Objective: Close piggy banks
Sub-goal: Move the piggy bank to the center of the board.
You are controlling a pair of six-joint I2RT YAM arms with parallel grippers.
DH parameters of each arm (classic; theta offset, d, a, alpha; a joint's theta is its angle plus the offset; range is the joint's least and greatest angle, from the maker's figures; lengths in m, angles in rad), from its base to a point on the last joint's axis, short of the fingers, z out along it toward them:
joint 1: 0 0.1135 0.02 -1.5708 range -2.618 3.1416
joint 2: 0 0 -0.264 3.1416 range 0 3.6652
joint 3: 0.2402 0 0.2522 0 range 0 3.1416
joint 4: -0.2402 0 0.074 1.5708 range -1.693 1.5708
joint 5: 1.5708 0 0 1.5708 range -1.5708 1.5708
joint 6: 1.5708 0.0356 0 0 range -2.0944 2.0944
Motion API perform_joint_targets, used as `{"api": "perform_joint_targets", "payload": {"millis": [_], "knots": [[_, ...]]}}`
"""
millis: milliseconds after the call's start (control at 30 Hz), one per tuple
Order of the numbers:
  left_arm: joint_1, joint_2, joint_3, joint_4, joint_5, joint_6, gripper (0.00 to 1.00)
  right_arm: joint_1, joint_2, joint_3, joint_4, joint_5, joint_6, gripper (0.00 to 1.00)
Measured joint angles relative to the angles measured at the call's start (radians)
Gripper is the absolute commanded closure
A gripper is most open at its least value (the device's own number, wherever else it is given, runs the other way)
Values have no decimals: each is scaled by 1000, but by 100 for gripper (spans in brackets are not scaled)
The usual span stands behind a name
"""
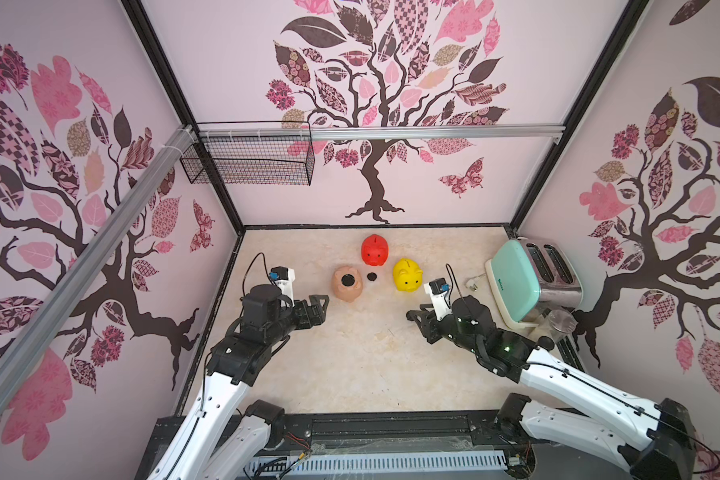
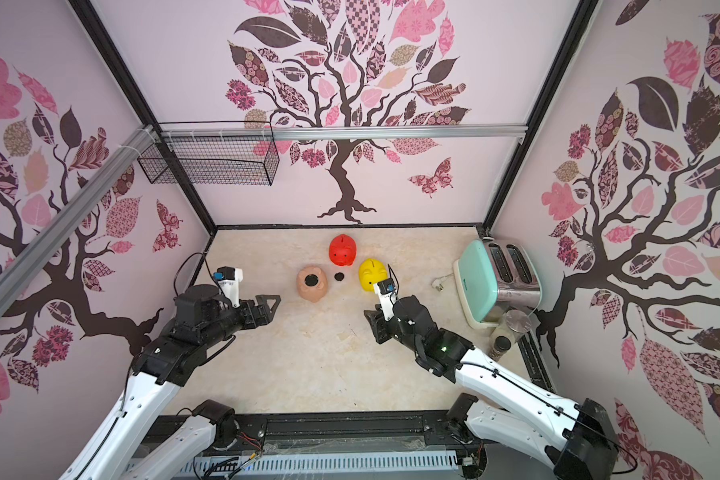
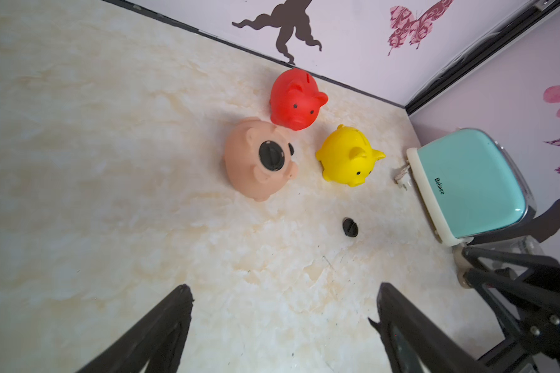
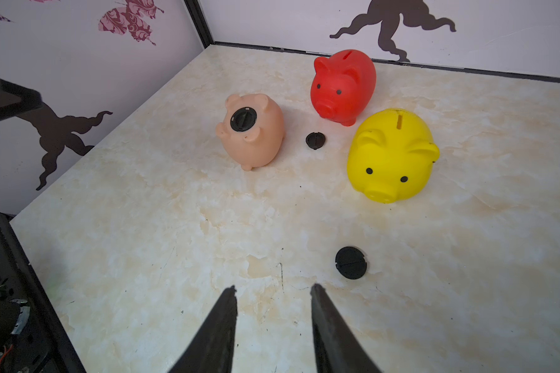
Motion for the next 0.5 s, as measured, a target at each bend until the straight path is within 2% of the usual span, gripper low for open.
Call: {"api": "perform_joint_targets", "payload": {"millis": [233, 500], "knots": [[-3, -185, -32, -93, -51, 21, 9, 0, -10, 0, -7, 0, 0, 57], [-3, -185, -41, -104, -63, 29, 9, 0, -13, 13, -13, 0, 3, 51]]}}
